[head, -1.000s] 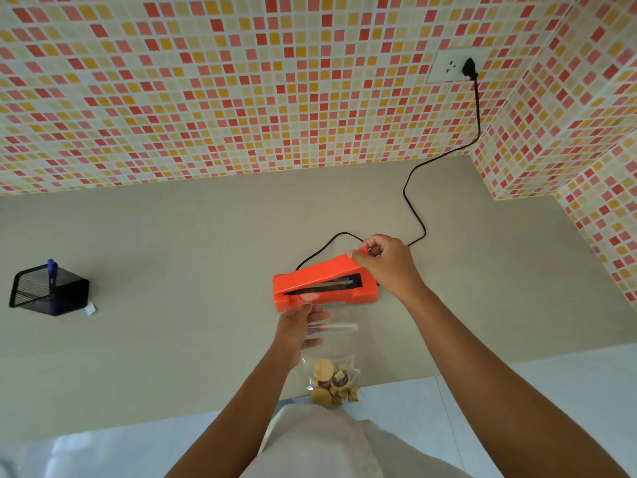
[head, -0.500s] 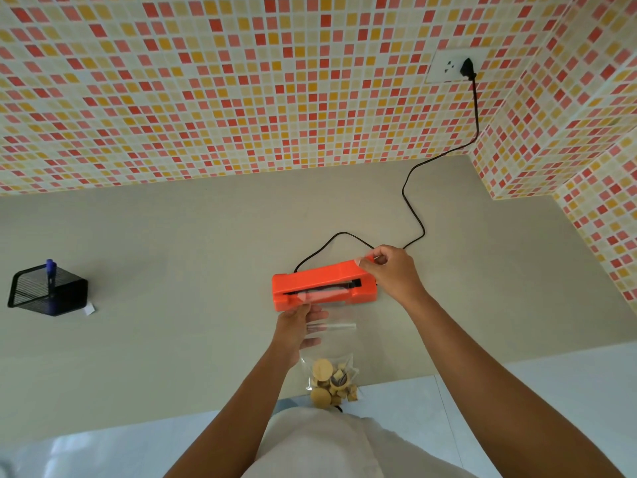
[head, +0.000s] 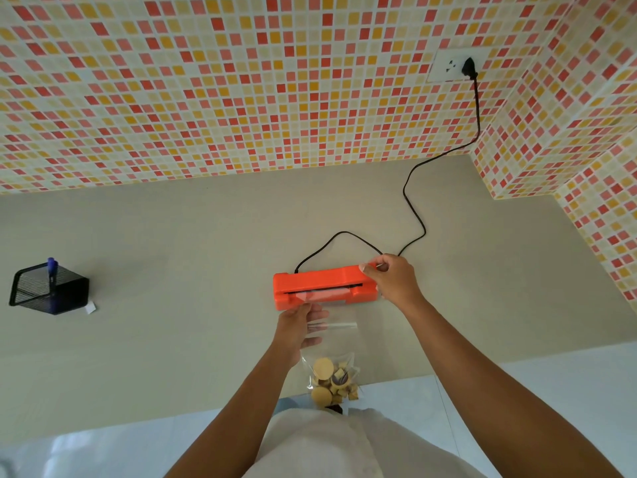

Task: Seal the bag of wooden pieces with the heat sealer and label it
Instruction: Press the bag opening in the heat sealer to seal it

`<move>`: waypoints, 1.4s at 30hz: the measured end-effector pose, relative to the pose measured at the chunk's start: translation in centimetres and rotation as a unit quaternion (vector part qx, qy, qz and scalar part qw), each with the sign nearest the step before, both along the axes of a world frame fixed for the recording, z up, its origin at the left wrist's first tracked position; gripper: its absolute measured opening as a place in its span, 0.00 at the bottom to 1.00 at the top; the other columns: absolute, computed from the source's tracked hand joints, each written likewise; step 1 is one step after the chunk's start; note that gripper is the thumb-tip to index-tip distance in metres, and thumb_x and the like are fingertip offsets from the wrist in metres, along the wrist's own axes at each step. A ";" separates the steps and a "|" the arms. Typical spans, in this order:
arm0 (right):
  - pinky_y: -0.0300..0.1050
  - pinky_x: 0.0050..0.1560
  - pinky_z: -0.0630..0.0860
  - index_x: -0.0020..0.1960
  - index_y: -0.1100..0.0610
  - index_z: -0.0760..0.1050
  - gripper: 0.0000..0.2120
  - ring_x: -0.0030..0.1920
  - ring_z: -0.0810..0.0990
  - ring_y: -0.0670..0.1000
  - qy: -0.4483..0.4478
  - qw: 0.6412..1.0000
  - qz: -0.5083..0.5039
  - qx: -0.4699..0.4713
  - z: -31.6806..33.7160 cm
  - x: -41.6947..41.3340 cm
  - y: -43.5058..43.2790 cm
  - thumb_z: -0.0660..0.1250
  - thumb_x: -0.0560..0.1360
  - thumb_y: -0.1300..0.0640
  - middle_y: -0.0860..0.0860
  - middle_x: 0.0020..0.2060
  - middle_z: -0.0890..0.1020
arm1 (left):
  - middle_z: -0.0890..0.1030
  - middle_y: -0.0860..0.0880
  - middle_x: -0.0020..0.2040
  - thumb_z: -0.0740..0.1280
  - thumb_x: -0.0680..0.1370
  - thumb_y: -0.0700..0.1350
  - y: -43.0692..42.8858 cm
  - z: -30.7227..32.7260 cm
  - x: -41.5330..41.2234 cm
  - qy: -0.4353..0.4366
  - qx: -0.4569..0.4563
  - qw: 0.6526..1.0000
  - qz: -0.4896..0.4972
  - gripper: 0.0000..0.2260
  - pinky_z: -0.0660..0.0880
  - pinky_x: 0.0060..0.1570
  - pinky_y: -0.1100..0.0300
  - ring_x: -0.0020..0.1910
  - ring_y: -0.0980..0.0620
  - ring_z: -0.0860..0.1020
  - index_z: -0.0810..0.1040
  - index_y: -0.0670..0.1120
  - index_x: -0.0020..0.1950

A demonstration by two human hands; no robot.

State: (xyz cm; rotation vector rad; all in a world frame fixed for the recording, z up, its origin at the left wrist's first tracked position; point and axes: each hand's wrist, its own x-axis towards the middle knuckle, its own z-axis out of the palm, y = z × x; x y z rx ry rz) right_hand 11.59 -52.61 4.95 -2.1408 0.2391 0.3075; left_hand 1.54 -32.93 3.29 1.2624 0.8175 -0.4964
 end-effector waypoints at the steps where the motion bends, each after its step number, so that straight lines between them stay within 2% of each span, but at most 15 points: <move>1: 0.44 0.37 0.75 0.45 0.52 0.81 0.06 0.35 0.80 0.52 0.001 1.000 -0.002 -0.002 -0.2 0.0 0.0 0.75 0.73 0.50 0.51 0.38 0.83 | 0.86 0.49 0.49 0.58 0.83 0.49 0.0 0.0 0.0 0.000 -0.001 1.000 0.000 0.14 0.78 0.42 0.55 0.45 0.49 0.83 0.80 0.43 0.56; 7: 0.46 0.38 0.76 0.48 0.56 0.83 0.10 0.35 0.79 0.51 0.006 1.000 -0.010 -0.004 -1.1 0.0 -0.1 0.75 0.72 0.50 0.50 0.37 0.82 | 0.86 0.48 0.50 0.58 0.83 0.47 0.0 0.1 0.1 0.000 -0.001 1.000 -0.001 0.13 0.78 0.42 0.55 0.46 0.48 0.83 0.80 0.43 0.55; 10: 0.44 0.35 0.75 0.48 0.58 0.84 0.12 0.32 0.78 0.49 0.005 1.000 -0.026 0.001 -1.3 -0.1 -0.1 0.76 0.72 0.49 0.49 0.35 0.82 | 0.86 0.49 0.49 0.58 0.83 0.48 0.0 0.0 0.1 0.002 -0.002 1.000 -0.001 0.13 0.78 0.42 0.55 0.45 0.49 0.83 0.79 0.43 0.56; 14: 0.31 0.26 0.71 0.44 0.57 0.82 0.12 0.30 0.76 0.44 0.008 0.999 -0.049 -0.002 -1.4 -0.4 -0.2 0.77 0.71 0.49 0.45 0.32 0.79 | 0.86 0.48 0.50 0.58 0.83 0.48 0.0 0.0 0.1 -0.001 -0.002 1.000 -0.002 0.13 0.78 0.42 0.55 0.45 0.49 0.83 0.79 0.43 0.56; 19: 0.41 0.32 0.70 0.38 0.56 0.78 0.13 0.28 0.73 0.47 0.041 0.997 -0.066 0.018 -1.5 -0.2 -0.3 0.78 0.71 0.50 0.48 0.31 0.78 | 0.86 0.48 0.50 0.58 0.83 0.49 0.0 0.1 0.0 -0.003 0.000 1.000 -0.005 0.14 0.78 0.43 0.54 0.46 0.48 0.83 0.79 0.42 0.57; 23: 0.42 0.29 0.68 0.37 0.59 0.77 0.15 0.26 0.71 0.48 0.057 0.995 -0.075 0.043 -1.4 -0.2 -0.4 0.78 0.71 0.50 0.51 0.30 0.76 | 0.86 0.48 0.50 0.58 0.83 0.49 0.0 0.2 0.0 -0.004 0.000 1.000 -0.006 0.15 0.79 0.42 0.55 0.46 0.48 0.83 0.79 0.42 0.57; 26: 0.41 0.26 0.68 0.40 0.62 0.79 0.17 0.26 0.71 0.49 0.066 0.994 -0.075 0.053 -1.4 -0.2 -0.5 0.78 0.71 0.49 0.54 0.33 0.79 | 0.86 0.48 0.50 0.57 0.83 0.49 0.0 0.2 0.0 -0.004 0.001 1.000 -0.002 0.15 0.78 0.43 0.53 0.45 0.48 0.83 0.79 0.42 0.57; 30: 0.37 0.21 0.65 0.39 0.61 0.77 0.16 0.25 0.69 0.49 0.071 0.992 -0.074 0.071 -1.4 0.0 -0.6 0.78 0.71 0.50 0.56 0.34 0.78 | 0.86 0.47 0.51 0.57 0.83 0.49 -0.1 -0.1 0.0 -0.003 -0.001 1.000 0.004 0.15 0.78 0.43 0.54 0.44 0.49 0.83 0.80 0.42 0.57; 42: 0.38 0.21 0.64 0.40 0.64 0.78 0.18 0.24 0.68 0.49 0.074 0.993 -0.062 0.072 -1.2 -0.2 -0.7 0.77 0.72 0.49 0.54 0.30 0.76 | 0.86 0.48 0.51 0.58 0.83 0.51 -0.1 -0.8 0.1 -0.005 0.003 1.000 0.005 0.16 0.78 0.44 0.53 0.44 0.49 0.83 0.80 0.43 0.56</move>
